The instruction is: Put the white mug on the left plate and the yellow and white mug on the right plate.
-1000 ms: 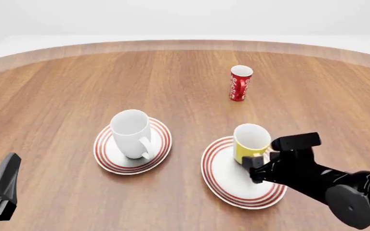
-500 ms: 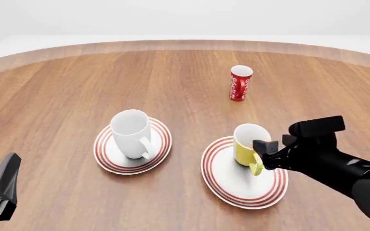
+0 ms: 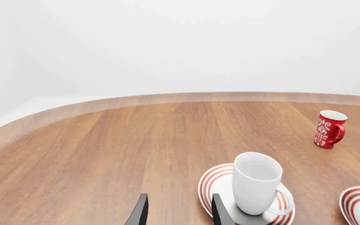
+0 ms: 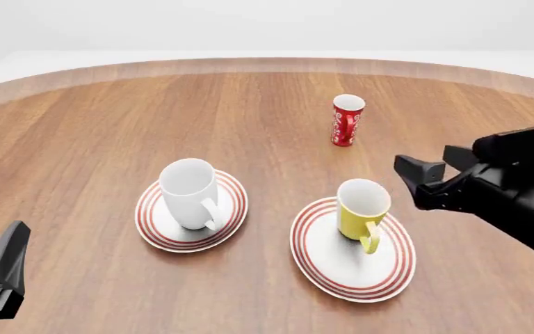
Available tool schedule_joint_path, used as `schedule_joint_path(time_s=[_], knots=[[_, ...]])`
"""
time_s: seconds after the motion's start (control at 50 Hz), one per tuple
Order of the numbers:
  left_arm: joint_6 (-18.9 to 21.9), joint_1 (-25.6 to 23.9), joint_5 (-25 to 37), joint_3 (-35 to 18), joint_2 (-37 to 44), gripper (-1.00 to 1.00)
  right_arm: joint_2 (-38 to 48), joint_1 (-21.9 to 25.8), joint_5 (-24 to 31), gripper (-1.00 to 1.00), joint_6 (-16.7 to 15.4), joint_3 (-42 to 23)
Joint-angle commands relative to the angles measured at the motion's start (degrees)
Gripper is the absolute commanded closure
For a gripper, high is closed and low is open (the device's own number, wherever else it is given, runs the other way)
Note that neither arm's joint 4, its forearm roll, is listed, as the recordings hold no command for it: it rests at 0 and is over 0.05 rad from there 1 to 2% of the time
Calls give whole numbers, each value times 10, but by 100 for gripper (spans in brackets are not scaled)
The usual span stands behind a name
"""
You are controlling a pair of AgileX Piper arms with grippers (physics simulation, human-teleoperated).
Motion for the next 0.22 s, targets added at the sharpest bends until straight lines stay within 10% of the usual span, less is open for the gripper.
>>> schedule_joint_path(time_s=[0.02, 0.22], knots=[[0, 0, 0, 0, 0, -100, -62, -18, 0, -100, -7, -16], [0, 0, 0, 0, 0, -100, -71, -31, -56, -100, 36, -1]])
